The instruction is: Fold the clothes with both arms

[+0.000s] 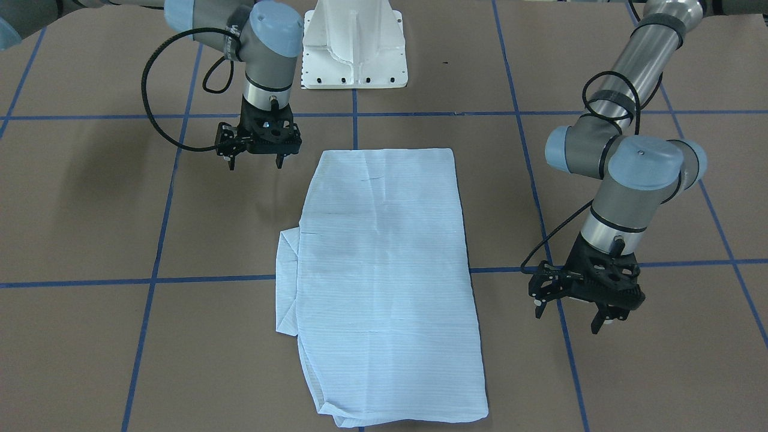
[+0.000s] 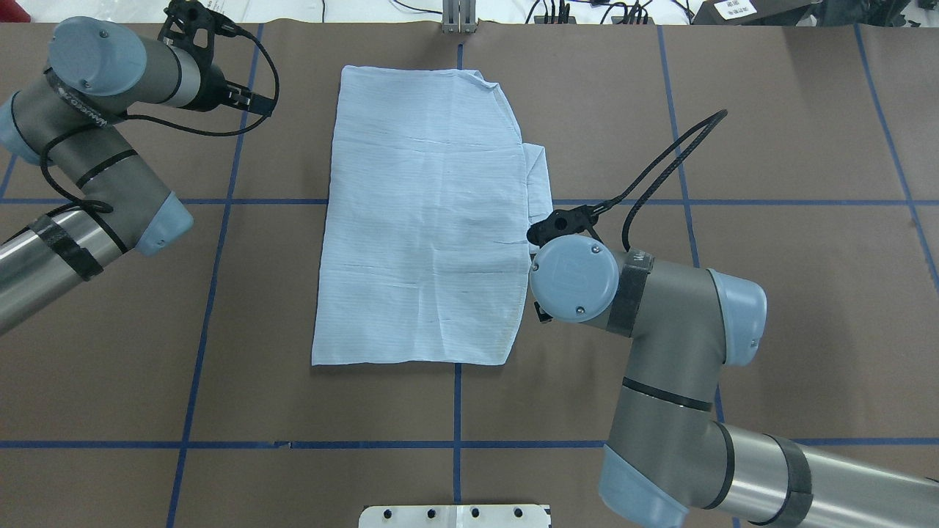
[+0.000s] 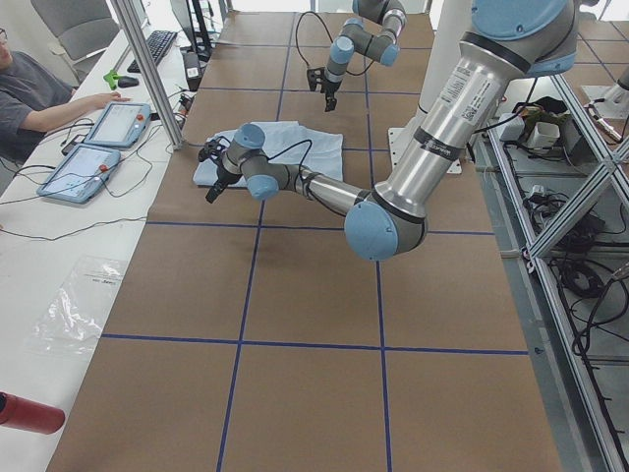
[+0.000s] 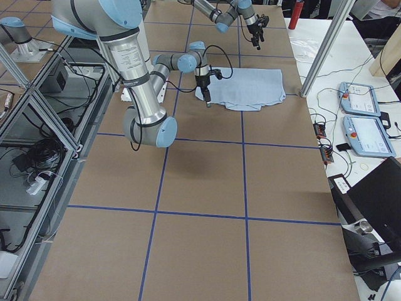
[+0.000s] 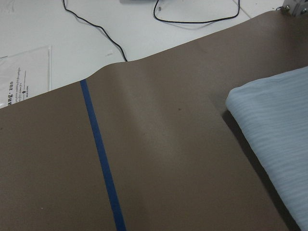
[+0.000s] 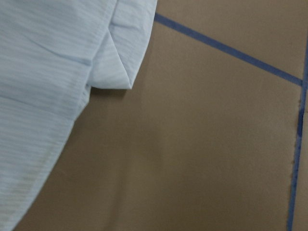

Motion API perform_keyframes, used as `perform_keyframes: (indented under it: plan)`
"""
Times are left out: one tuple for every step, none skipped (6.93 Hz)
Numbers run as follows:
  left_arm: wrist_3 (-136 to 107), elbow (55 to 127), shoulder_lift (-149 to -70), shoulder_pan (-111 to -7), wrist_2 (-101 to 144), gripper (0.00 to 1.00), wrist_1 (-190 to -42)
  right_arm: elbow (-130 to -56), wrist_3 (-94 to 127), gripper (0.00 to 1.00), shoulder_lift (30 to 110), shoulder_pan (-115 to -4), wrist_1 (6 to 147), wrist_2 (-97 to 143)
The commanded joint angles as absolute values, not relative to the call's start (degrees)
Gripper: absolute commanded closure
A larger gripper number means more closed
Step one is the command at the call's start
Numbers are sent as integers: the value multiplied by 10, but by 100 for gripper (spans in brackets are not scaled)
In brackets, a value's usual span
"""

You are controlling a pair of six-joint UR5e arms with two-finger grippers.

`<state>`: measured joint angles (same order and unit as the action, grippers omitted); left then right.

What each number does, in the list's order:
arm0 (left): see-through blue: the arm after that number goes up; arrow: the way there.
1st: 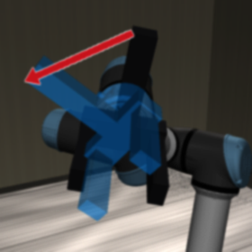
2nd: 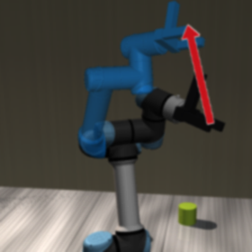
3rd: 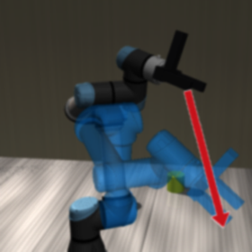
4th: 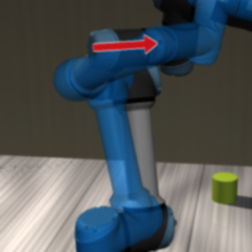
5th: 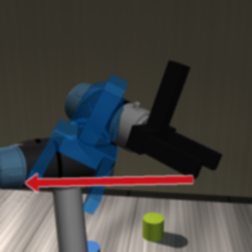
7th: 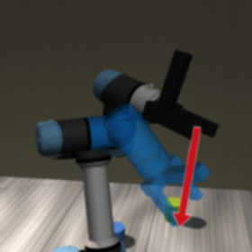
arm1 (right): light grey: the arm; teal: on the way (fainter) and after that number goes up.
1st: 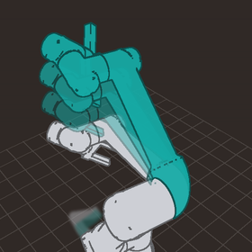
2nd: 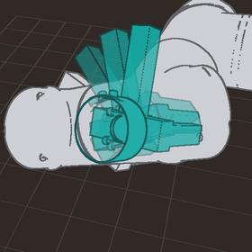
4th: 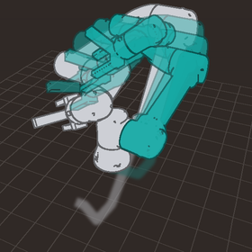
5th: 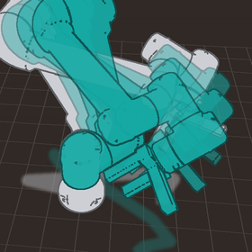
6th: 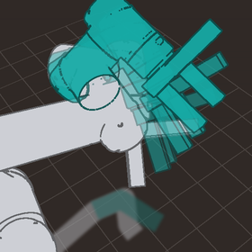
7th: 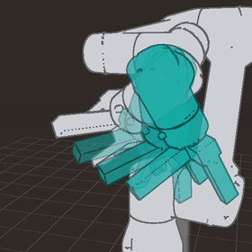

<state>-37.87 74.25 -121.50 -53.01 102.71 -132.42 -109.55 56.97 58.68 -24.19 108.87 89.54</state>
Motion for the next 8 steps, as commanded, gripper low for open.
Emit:
perform_keyframes:
  plan:
    - [-457,822,-1178,-500,1027,0,-1315,-1123,662,0,591,-250,979,911]
    - [-510,897,-1139,-471,1040,0,-1303,-1129,714,0,598,-250,913,911]
    - [-579,963,-1106,-423,1039,0,-1299,-1136,777,0,608,-249,878,908]
    - [-627,1023,-1071,-385,1039,0,-1299,-1142,835,0,612,-248,861,902]
    - [-681,1074,-1038,-341,1034,0,-1292,-1142,904,0,627,-231,858,858]
    - [-718,1089,-1021,-301,1000,0,-1282,-1142,932,0,628,-221,854,835]
    - [-751,1088,-1015,-254,959,0,-1281,-1142,938,0,628,-220,854,835]
    - [-767,1086,-1017,-231,937,0,-1248,-1142,937,0,628,-220,854,835]
